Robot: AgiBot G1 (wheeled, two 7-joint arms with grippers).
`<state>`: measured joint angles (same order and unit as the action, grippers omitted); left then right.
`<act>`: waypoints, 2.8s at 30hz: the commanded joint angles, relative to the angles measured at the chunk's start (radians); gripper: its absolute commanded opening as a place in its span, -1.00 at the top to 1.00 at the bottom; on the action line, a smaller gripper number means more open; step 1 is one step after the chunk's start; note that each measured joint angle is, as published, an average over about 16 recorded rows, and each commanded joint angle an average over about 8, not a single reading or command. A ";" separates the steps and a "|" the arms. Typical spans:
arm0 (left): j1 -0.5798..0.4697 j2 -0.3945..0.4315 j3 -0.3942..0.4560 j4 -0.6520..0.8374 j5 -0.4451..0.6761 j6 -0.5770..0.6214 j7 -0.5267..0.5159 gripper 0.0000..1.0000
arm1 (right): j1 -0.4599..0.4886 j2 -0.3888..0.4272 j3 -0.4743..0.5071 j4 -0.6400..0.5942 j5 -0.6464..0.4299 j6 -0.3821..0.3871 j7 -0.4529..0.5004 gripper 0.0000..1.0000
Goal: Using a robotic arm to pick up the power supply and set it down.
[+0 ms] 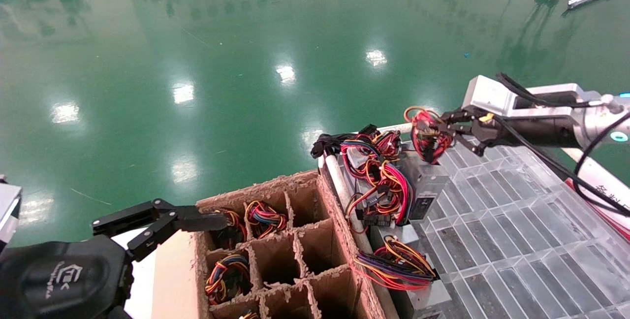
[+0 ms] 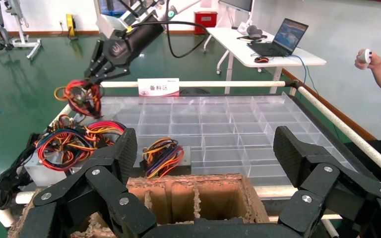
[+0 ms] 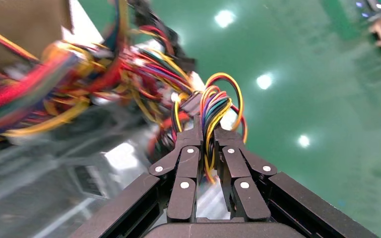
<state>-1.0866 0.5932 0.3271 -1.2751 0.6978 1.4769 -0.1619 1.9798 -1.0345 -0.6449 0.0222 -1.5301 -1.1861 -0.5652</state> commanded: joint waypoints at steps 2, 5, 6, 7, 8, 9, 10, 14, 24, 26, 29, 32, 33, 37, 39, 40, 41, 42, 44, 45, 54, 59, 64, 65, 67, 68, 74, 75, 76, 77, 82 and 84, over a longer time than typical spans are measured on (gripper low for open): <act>0.000 0.000 0.000 0.000 0.000 0.000 0.000 -1.00 | 0.000 -0.011 -0.002 -0.001 -0.004 0.044 -0.010 1.00; 0.000 0.000 0.000 0.000 0.000 0.000 0.000 -1.00 | -0.005 -0.028 -0.004 -0.003 -0.007 0.051 -0.017 1.00; 0.000 0.000 0.000 0.000 0.000 0.000 0.000 -1.00 | -0.007 -0.034 -0.005 -0.003 -0.008 0.050 -0.019 1.00; 0.000 0.000 0.000 0.000 0.000 0.000 0.000 -1.00 | -0.009 -0.039 -0.005 -0.004 -0.008 0.048 -0.021 1.00; 0.000 0.000 0.000 0.000 0.000 0.000 0.000 -1.00 | -0.011 -0.043 -0.005 -0.006 -0.008 0.046 -0.022 0.99; 0.000 0.000 0.000 0.000 0.000 0.000 0.000 -1.00 | -0.014 -0.047 -0.006 -0.007 -0.008 0.043 -0.023 0.97; 0.000 0.000 0.000 0.000 0.000 0.000 0.000 -1.00 | -0.016 -0.051 -0.005 -0.009 -0.008 0.039 -0.023 0.93; 0.000 0.000 0.000 0.000 0.000 0.000 0.000 -1.00 | -0.024 -0.061 -0.003 -0.020 -0.005 0.018 -0.014 0.23; 0.000 0.000 0.000 0.000 -0.001 0.000 0.000 -1.00 | -0.029 -0.066 -0.001 -0.040 0.000 -0.012 0.015 -1.00; 0.000 0.000 0.000 0.000 -0.001 0.000 0.000 -1.00 | -0.029 -0.065 0.000 -0.039 0.000 -0.012 0.013 -1.00; 0.000 0.000 0.000 0.000 -0.001 0.000 0.000 -1.00 | -0.027 -0.064 0.000 -0.039 0.001 -0.014 0.013 -1.00; 0.000 0.000 0.000 0.000 -0.001 0.000 0.000 -1.00 | -0.016 -0.060 -0.001 -0.039 0.000 -0.026 0.019 -1.00; 0.000 0.000 0.000 0.001 -0.001 0.000 0.000 -1.00 | -0.010 -0.058 -0.001 -0.039 -0.001 -0.034 0.023 -1.00; 0.000 0.000 0.001 0.001 -0.001 0.000 0.000 -1.00 | 0.022 -0.046 -0.008 -0.043 -0.011 -0.074 0.046 -1.00; 0.000 0.000 0.001 0.001 -0.001 0.000 0.001 -1.00 | 0.040 -0.039 -0.010 -0.045 -0.014 -0.095 0.058 -1.00; 0.000 0.000 0.001 0.001 -0.001 0.000 0.001 -1.00 | 0.048 -0.035 -0.010 -0.047 -0.013 -0.105 0.063 -1.00; 0.000 0.000 0.001 0.001 -0.001 0.000 0.001 -1.00 | 0.055 -0.032 -0.009 -0.049 -0.013 -0.113 0.067 -1.00; 0.000 0.000 0.001 0.001 -0.001 0.000 0.001 -1.00 | 0.062 -0.028 -0.008 -0.050 -0.011 -0.120 0.071 -1.00; 0.000 0.000 0.001 0.001 -0.001 0.000 0.001 -1.00 | 0.069 -0.021 -0.004 -0.049 -0.004 -0.132 0.079 -1.00; 0.000 0.000 0.001 0.001 -0.001 0.000 0.001 -1.00 | 0.068 -0.016 -0.001 -0.045 0.002 -0.138 0.084 -1.00; 0.000 0.000 0.001 0.001 -0.001 -0.001 0.001 -1.00 | -0.045 0.040 0.045 0.109 0.101 -0.167 0.169 -1.00; 0.000 0.000 0.001 0.002 -0.001 -0.001 0.001 -1.00 | -0.127 0.076 0.076 0.219 0.167 -0.181 0.224 -1.00; 0.000 0.000 0.001 0.002 -0.001 -0.001 0.001 -1.00 | -0.209 0.113 0.106 0.329 0.234 -0.194 0.280 -1.00; 0.000 0.000 0.001 0.002 -0.001 -0.001 0.001 -1.00 | -0.225 0.120 0.112 0.351 0.247 -0.197 0.291 -1.00; 0.000 0.000 0.001 0.002 -0.001 -0.001 0.001 -1.00 | -0.258 0.135 0.124 0.394 0.274 -0.202 0.313 -1.00; 0.000 0.000 0.001 0.002 -0.001 -0.001 0.001 -1.00 | -0.274 0.142 0.130 0.417 0.287 -0.205 0.325 -1.00; 0.000 0.000 0.001 0.002 -0.001 -0.001 0.001 -1.00 | -0.372 0.186 0.167 0.548 0.367 -0.221 0.391 -1.00; 0.000 0.000 0.001 0.002 -0.001 -0.001 0.001 -1.00 | -0.389 0.193 0.173 0.570 0.380 -0.224 0.402 -1.00; 0.000 0.000 0.001 0.002 -0.001 -0.001 0.001 -1.00 | -0.405 0.200 0.179 0.592 0.393 -0.227 0.413 -1.00; 0.000 0.000 0.001 0.002 -0.001 -0.001 0.001 -1.00 | -0.422 0.208 0.185 0.614 0.407 -0.229 0.424 -1.00; 0.000 0.000 0.002 0.002 -0.001 -0.001 0.001 -1.00 | -0.504 0.244 0.216 0.724 0.474 -0.243 0.480 -1.00; 0.000 0.000 0.002 0.002 -0.001 -0.001 0.001 -1.00 | -0.537 0.259 0.228 0.769 0.501 -0.249 0.503 -1.00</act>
<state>-1.0870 0.5928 0.3287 -1.2736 0.6965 1.4762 -0.1606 1.4430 -0.7754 -0.4168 0.7904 -1.0298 -1.4347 -0.0625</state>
